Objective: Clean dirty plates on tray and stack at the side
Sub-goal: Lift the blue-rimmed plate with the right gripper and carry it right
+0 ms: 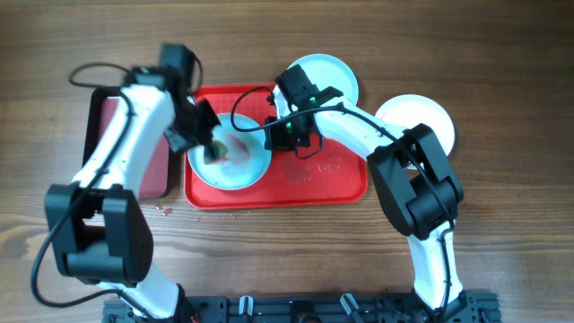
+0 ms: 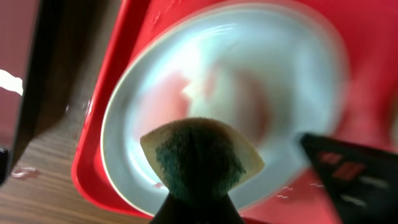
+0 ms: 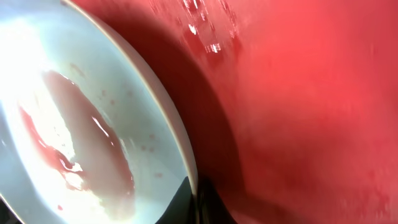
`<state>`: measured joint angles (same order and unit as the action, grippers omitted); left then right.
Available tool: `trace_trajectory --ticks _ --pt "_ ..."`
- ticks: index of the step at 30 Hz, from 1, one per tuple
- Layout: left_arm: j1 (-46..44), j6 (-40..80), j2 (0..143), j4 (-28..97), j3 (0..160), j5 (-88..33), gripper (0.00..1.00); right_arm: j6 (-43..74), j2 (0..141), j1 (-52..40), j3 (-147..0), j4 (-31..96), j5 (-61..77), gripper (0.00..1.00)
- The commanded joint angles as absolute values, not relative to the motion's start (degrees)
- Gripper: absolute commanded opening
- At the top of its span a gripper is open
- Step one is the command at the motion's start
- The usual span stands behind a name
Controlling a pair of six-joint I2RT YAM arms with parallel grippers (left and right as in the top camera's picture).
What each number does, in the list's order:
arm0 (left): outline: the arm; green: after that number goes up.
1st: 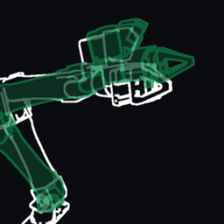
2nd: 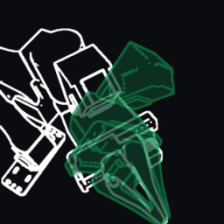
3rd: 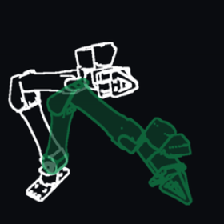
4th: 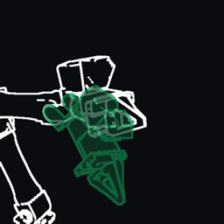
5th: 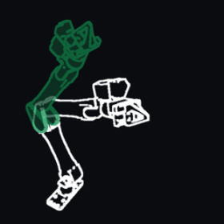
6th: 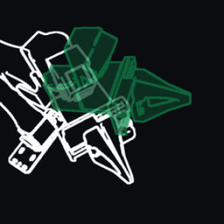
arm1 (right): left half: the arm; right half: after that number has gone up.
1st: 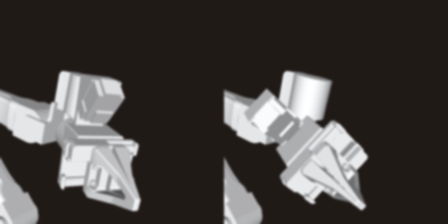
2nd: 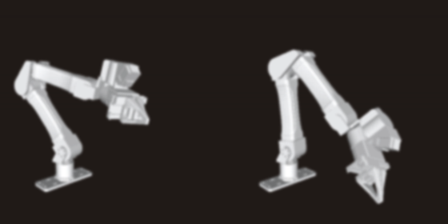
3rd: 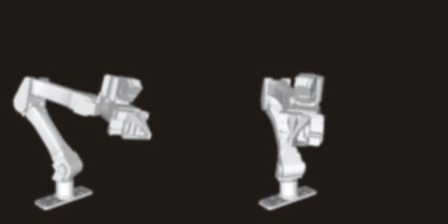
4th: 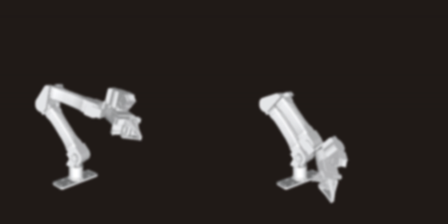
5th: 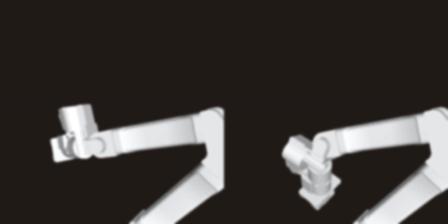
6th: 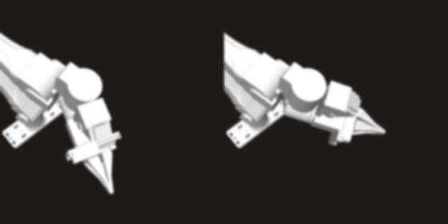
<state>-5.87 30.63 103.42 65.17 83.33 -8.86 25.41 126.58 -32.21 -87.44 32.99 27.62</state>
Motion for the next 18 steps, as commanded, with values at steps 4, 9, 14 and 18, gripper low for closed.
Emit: trace_trajectory --ticks 4,9,14,18 --pt "1.1 25.65 102.02 68.2 94.67 -13.43 0.04 23.7 119.39 -32.23 -87.09 42.54 16.53 0.04" --pt "1.23 25.69 102.17 67.75 94.61 -12.16 0.04 22.5 103.18 -33.85 -87.09 51.11 -10.04 0.04" --pt "-0.14 25.74 102.21 67.75 94.5 -12.19 0.04 22.68 96.29 -44.82 -87.07 57.06 -41.71 0.04" --pt "-1.02 25.74 102.21 66.92 94.5 -12.19 0.04 24.03 96.36 -54.43 -86.54 59.24 -59.79 0.04"
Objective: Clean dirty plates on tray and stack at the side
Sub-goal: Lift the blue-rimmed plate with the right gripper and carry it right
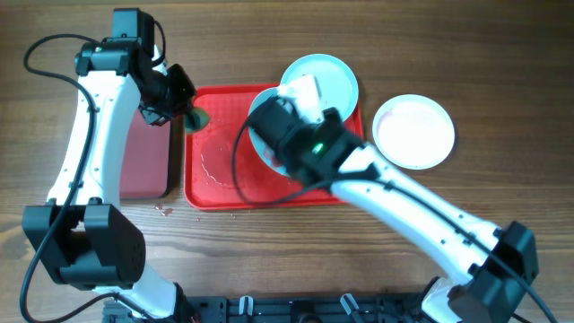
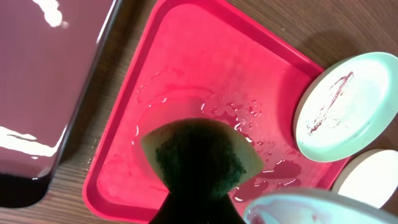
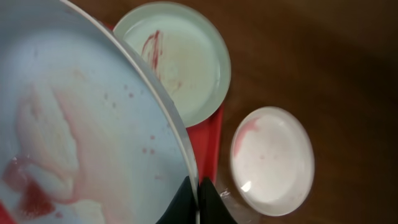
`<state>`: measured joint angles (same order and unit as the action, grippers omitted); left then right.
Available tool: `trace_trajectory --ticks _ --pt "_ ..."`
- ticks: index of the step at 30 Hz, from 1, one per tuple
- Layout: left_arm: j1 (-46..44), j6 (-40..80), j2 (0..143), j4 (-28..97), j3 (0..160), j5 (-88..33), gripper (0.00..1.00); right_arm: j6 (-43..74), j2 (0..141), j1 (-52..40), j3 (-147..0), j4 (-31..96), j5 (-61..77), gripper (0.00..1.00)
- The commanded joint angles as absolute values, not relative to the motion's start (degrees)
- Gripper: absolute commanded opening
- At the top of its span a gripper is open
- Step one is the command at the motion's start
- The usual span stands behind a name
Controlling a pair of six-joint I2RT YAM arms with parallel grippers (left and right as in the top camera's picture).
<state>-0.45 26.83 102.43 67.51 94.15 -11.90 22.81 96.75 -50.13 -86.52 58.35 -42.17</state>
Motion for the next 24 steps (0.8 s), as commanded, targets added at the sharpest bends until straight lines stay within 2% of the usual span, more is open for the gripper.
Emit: trace_trajectory --ticks 1,13,21,24 --pt "-1.02 25.71 102.21 66.92 94.5 -12.16 0.04 24.43 96.36 -56.16 -86.54 59.75 -63.07 0.04" --pt "-1.02 25.74 102.24 66.87 94.5 -12.16 0.04 23.97 96.36 -63.46 -86.54 62.26 -81.01 0.04" --pt "-1.02 25.91 102.24 66.63 94.5 -12.16 0.04 24.14 96.36 -63.94 -86.54 62.24 -80.31 0.04" --pt "-1.02 25.91 102.24 66.54 94.5 -12.16 0.04 24.16 96.36 -63.94 -86.54 62.28 -74.96 0.04"
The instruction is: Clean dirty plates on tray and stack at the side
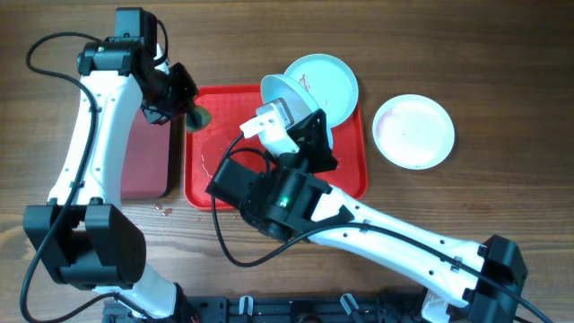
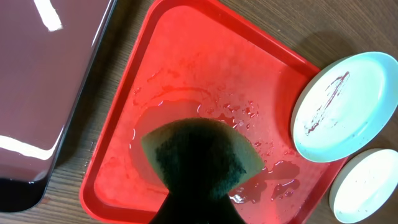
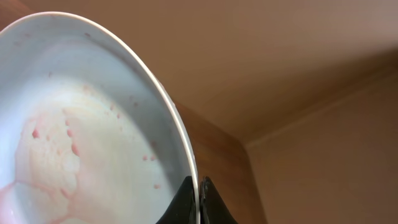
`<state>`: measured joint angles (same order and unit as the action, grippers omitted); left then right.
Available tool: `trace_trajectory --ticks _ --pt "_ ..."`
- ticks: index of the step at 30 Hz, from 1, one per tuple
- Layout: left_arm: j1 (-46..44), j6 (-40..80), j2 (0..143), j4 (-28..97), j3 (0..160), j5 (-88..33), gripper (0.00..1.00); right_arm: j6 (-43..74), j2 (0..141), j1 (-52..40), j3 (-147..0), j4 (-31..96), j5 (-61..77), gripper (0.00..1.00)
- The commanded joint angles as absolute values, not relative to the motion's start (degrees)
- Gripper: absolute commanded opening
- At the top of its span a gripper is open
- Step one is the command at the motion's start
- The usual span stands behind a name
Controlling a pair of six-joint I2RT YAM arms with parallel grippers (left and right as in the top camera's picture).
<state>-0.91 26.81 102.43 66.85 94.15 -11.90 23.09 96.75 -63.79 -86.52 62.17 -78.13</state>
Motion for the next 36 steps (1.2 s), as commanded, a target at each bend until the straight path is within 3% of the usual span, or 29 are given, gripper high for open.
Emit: trace_trajectory --ticks 1,5,9,13,16,20,23,29,33,34,36 --pt "-1.02 25.91 102.24 66.48 94.5 -12.16 0.04 24.18 96.36 -63.94 -86.54 62.26 -69.84 0.04" --pt "-1.02 25.91 102.24 66.46 94.5 -12.16 0.04 26.24 96.25 -61.71 -86.54 62.39 -59.07 0.04" --pt "-1.02 25.91 102.24 66.5 94.5 -12.16 0.04 28.6 94.0 -49.47 -86.56 62.02 -35.66 0.04" --pt "-1.02 25.91 102.24 66.46 94.5 -12.16 0.04 25.58 92.03 -23.42 -86.56 61.45 -11.27 0.04" --pt "-1.02 25.91 102.24 66.46 94.5 -12.16 0.04 24.08 92.84 -4.89 -86.35 60.55 -4.36 0.05" --pt "-1.02 25.91 102.24 66.46 94.5 -12.16 0.04 24.08 93.93 12.64 -79.4 55.46 -2.79 0.04" --pt "-1.02 25.91 102.24 66.43 94.5 -12.16 0.04 24.1 94.3 17.34 -71.9 50.85 -1.65 0.04" --pt "-1.28 25.91 102.24 65.93 94.41 -12.16 0.04 24.43 94.3 16.45 -63.26 41.71 2.96 0.04" --pt "-1.41 25.93 102.24 65.32 94.41 -12.16 0.04 24.36 94.32 15.42 -63.24 41.58 4.56 0.34" --pt "-1.39 25.91 102.24 65.34 94.41 -12.16 0.04 24.03 94.3 14.39 -63.37 41.1 4.82 0.46" --pt "-1.39 25.91 102.24 65.3 94.41 -12.16 0.04 19.42 94.3 11.86 -64.49 40.36 9.76 0.58"
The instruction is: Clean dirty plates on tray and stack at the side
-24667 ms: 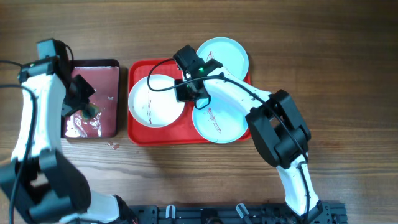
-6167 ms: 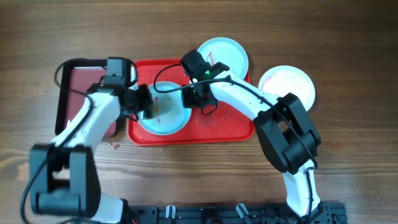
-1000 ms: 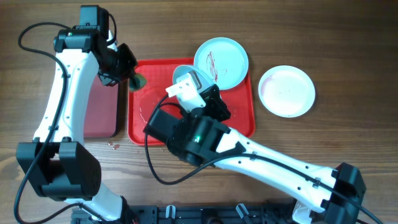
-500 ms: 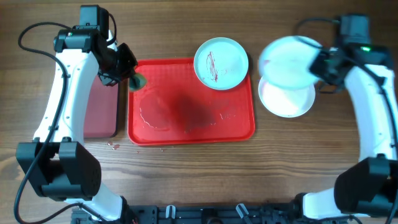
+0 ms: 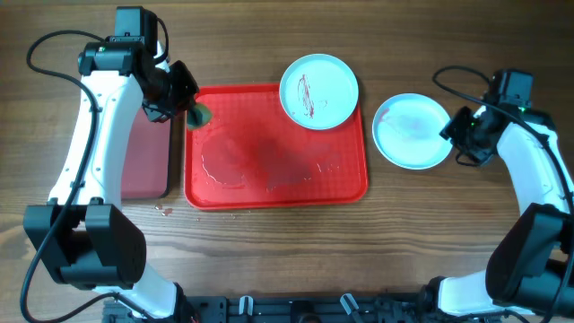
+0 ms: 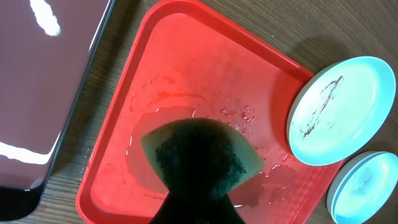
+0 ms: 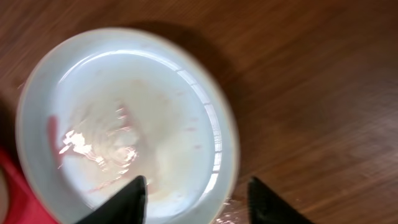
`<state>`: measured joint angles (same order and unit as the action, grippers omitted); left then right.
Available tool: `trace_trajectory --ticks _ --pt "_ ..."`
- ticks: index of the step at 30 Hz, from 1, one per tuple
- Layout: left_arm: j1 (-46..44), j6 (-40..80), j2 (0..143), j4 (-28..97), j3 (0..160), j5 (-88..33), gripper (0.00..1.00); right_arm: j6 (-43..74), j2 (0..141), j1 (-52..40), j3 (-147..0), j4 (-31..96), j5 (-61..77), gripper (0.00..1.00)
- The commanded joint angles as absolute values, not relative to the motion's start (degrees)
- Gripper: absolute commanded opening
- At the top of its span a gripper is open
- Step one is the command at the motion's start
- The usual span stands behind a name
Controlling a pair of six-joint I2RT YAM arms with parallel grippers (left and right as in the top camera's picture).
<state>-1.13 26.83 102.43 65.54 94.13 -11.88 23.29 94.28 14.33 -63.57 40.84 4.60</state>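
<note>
My left gripper (image 5: pixel 186 109) is shut on a green and yellow sponge (image 6: pixel 199 155), held above the left end of the wet red tray (image 5: pixel 269 184). One light blue plate with a red streak (image 5: pixel 318 88) rests on the tray's far right corner. To the right of the tray, on the table, a light blue plate (image 5: pixel 411 132) lies on top of another plate. My right gripper (image 7: pixel 199 199) stands open over the right rim of that plate (image 7: pixel 124 118), a finger on either side of the rim and nothing gripped.
A dark maroon bin (image 5: pixel 134 170) stands to the left of the tray, under my left arm. A few water drops (image 5: pixel 163 211) lie on the wooden table near the tray's front left corner.
My right gripper held the light blue plate raised high over the tray. That plate now lies on the white plate to the right of the tray, and the gripper is open. The left arm has barely moved.
The sponge in my left gripper was on a smeared plate on the tray, with my right gripper on its rim. Then the plate was lifted and the sponge was back at the tray's left end. The plate went higher, and now lies stacked at the right.
</note>
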Motion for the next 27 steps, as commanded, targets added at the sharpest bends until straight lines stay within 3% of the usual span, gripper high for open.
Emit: trace_trajectory --ticks 1,5,9,12,16,22,27 --pt "-1.41 25.93 102.24 65.14 94.41 -12.16 0.04 18.15 94.3 7.81 -66.41 40.51 10.5 0.59" --pt "-1.63 25.93 102.24 65.17 94.41 -12.16 0.04 20.84 94.5 -6.72 -68.49 34.87 9.34 0.56" --pt "-1.87 25.93 102.24 65.1 94.41 -12.16 0.04 28.91 98.8 -14.66 -68.49 30.46 4.56 0.5" --pt "-1.87 25.91 102.24 65.14 94.41 -12.14 0.04 31.81 104.97 -16.73 -68.49 27.81 4.73 0.51" --pt "-1.87 25.91 102.24 65.12 94.41 -12.14 0.04 34.81 107.42 -17.41 -68.69 25.78 4.19 0.32" --pt "-1.89 25.91 102.24 65.14 94.41 -12.16 0.04 38.11 114.06 -17.19 -70.96 23.62 6.5 0.3" --pt "-1.87 25.91 102.24 65.14 94.41 -12.14 0.04 38.11 114.65 -17.19 -71.77 24.8 9.65 0.04"
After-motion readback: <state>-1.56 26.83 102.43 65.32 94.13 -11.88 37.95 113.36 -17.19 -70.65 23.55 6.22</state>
